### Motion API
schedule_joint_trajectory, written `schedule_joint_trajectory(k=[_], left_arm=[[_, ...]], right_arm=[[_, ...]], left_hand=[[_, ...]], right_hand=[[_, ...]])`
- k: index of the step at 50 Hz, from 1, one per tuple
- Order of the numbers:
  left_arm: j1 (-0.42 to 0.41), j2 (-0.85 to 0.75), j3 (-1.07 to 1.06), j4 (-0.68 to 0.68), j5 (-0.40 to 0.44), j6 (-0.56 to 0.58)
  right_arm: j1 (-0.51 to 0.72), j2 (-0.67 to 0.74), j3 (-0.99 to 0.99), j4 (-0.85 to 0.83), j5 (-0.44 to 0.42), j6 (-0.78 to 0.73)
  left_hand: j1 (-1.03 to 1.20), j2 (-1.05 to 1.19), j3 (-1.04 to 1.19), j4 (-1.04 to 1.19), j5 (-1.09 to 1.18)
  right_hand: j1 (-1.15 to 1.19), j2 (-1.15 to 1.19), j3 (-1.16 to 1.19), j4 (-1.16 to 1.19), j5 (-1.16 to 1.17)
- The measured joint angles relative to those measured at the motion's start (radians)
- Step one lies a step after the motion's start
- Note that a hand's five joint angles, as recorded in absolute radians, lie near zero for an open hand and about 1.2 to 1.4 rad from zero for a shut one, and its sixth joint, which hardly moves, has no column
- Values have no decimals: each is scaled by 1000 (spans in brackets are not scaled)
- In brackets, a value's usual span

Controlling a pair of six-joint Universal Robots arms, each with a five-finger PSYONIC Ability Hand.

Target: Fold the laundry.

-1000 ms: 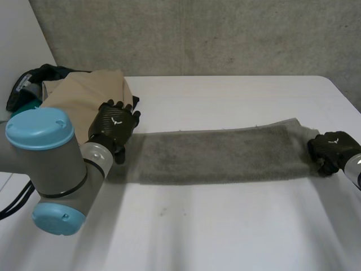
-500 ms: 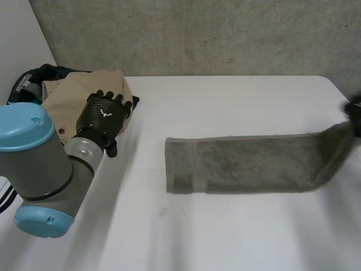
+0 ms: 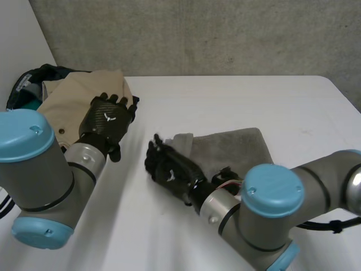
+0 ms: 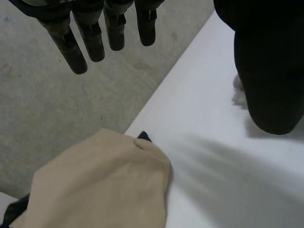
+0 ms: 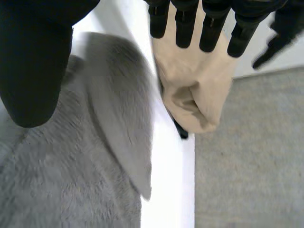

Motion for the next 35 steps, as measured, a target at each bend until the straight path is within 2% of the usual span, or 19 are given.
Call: schedule_joint_trajectory(k=[4,6,8,9,13,17,22,24,28,35], left_arm=[[-15,-1,36,14,0,-1],[-35,-3,64,20,0,-1],[-62,-10,92,24,0,-2],[-90,-23,118,26,0,-5],[-175,-89,198,27,1,-22],[-243,-188,286,26,0,-53],[-278,-320,386,22,-3,-79],[-281,-366,420,20,-5,-84],[-278,-456,479,16,-7,-84],[-252,-555,532,9,-28,-75]], right_arm=[[-60,-95,23,18,23,173],[-128,-176,34,65,45,382],[-176,-212,35,117,57,519],[-221,-236,34,172,65,625],[-337,-259,40,319,75,789],[-418,-242,62,404,77,810],[-475,-192,104,417,86,726],[-493,-174,119,404,92,686],[-520,-154,150,348,102,627],[-531,-149,183,268,106,603]], left_hand=[[0,0,0,0,0],[0,0,0,0,0],[0,0,0,0,0],[0,0,0,0,0],[0,0,0,0,0],[0,0,0,0,0],[0,0,0,0,0],[0,0,0,0,0],[0,0,0,0,0],[0,0,0,0,0]], right_hand=[[-1,-4,-10,-14,-2],[-1,-4,-10,-14,-2],[-1,-4,-10,-14,-2],[-1,-4,-10,-14,-2],[-1,-4,-10,-14,-2],[-1,-4,-10,-14,-2],[-1,-1,-8,-12,-1],[0,0,-7,-11,2],[207,213,206,202,209],[326,330,323,324,326]])
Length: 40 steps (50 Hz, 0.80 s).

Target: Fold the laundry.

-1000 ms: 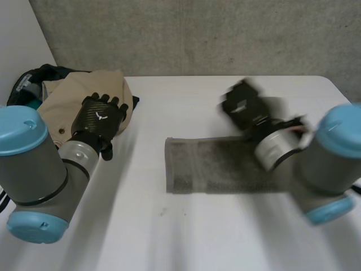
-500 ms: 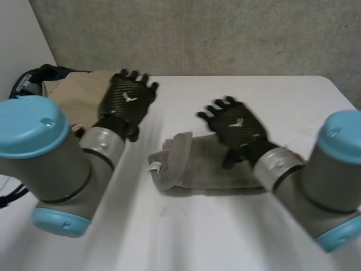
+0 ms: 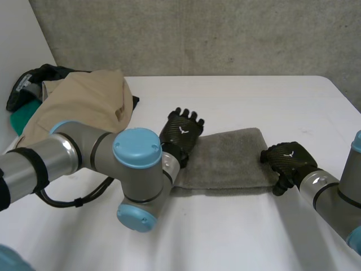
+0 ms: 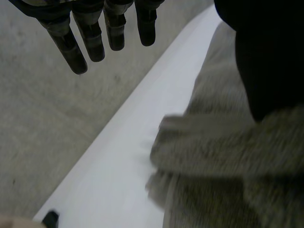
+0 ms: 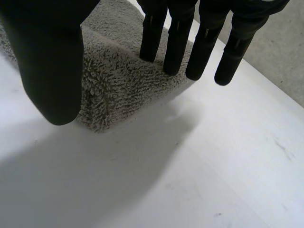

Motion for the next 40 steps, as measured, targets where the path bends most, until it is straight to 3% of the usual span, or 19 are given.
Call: schedule_joint_trajectory(k=[11,17,29,35,40], left_arm=[[112,24,-61,-35,-163,136],[116,124,-127,-31,-148,134],[113,237,-203,-42,-131,115],[112,348,-279,-42,-126,105],[108,409,-311,-41,-126,78]], right_arm=[[11,0,27,-56,2,-3],[9,2,30,-70,15,-13],[-4,-50,35,-54,96,-114],[12,-116,10,-49,139,-310],[115,-135,-44,-65,133,-440]], left_hand=[[0,0,0,0,0],[0,0,0,0,0],[0,0,0,0,0],[0,0,0,0,0],[0,0,0,0,0]], right_hand=[[338,398,397,398,384],[499,626,628,634,608],[500,633,643,655,626],[500,633,643,655,634],[500,633,643,656,641]])
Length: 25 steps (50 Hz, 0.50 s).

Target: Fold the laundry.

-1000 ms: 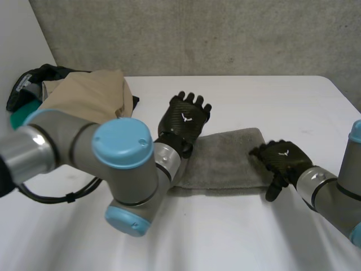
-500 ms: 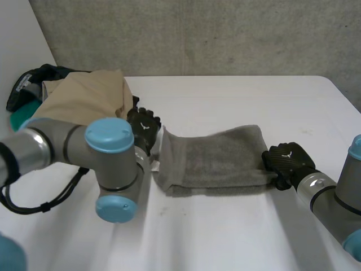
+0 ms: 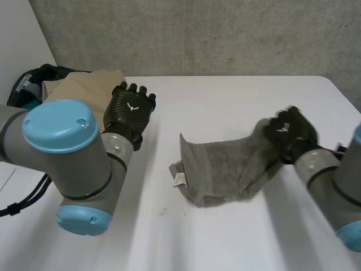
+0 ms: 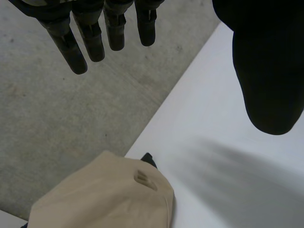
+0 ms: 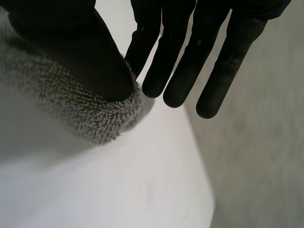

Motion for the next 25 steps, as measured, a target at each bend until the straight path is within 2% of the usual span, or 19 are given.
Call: schedule_joint_trajectory(k=[1,3,5,9,10,12,13,18,23,25], left_arm=[[-2,17,-9,0,0,-14],[-4,25,-14,0,0,-24],[-8,35,-24,0,0,-43],[-12,37,-38,1,-1,-57],[-13,36,-42,2,-1,-60],[-12,35,-48,4,-2,-63],[-12,35,-51,6,-2,-64],[-9,35,-49,12,-4,-77],[-12,36,-18,16,-4,-107],[-22,36,9,17,-4,-131]], right_arm=[[74,3,-25,-12,-12,-35],[123,10,-39,-21,-21,-49],[250,52,-67,-48,-55,-74],[399,147,-91,-89,-110,-114],[427,174,-94,-101,-122,-126],[458,209,-95,-120,-137,-141],[468,222,-93,-130,-141,-141],[457,199,-73,-166,-141,-58],[353,44,-30,-172,-128,220],[287,-37,-10,-151,-126,408]], left_hand=[[0,0,0,0,0],[0,0,0,0,0],[0,0,0,0,0],[0,0,0,0,0],[0,0,0,0,0],[0,0,0,0,0],[0,0,0,0,0],[0,0,0,0,0],[0,0,0,0,0],[0,0,0,0,0]], right_hand=[[0,0,0,1,2],[0,0,2,2,4],[22,0,2,2,6],[24,-15,-19,-26,-15],[-33,-105,-113,-123,-108],[-315,-409,-406,-417,-409],[-503,-607,-598,-612,-591],[-776,-904,-909,-928,-929],[-824,-967,-977,-993,-968],[-824,-967,-977,-993,-968]])
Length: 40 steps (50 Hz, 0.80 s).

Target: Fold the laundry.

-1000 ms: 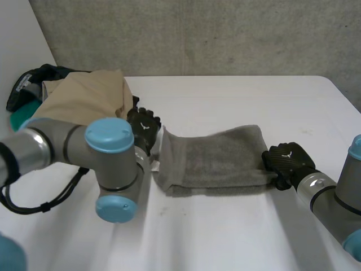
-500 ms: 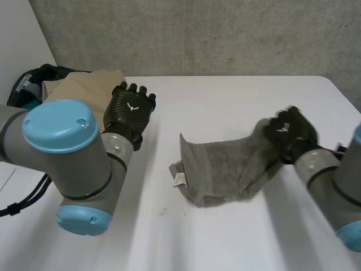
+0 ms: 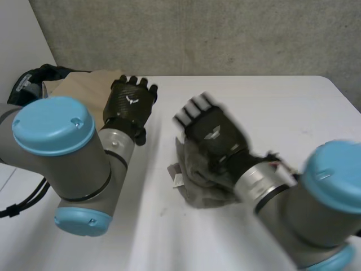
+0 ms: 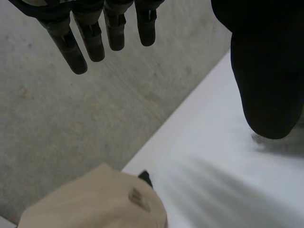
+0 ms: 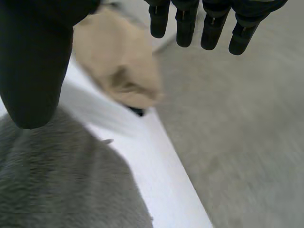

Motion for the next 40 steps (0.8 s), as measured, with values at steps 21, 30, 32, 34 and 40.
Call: schedule_joint_trajectory(k=[21,30,32,34,40], left_arm=[[-170,-384,407,-56,107,-123],[-162,-493,457,-219,57,-121],[-165,-492,435,-249,22,-120],[-172,-484,406,-272,-20,-118],[-198,-453,330,-296,-116,-110]], right_arm=[[-259,211,-304,481,-2,456],[-243,346,-412,541,-3,454],[-228,366,-426,557,-5,450],[-210,386,-436,571,-6,444],[-180,430,-439,584,-3,390]], left_hand=[[0,0,0,0,0],[3,0,0,0,0],[4,0,0,0,0],[4,0,0,0,0],[4,0,0,0,0]], right_hand=[[0,0,0,0,0],[0,0,0,0,0],[0,0,0,0,0],[0,0,0,0,0],[-19,-9,0,0,0]])
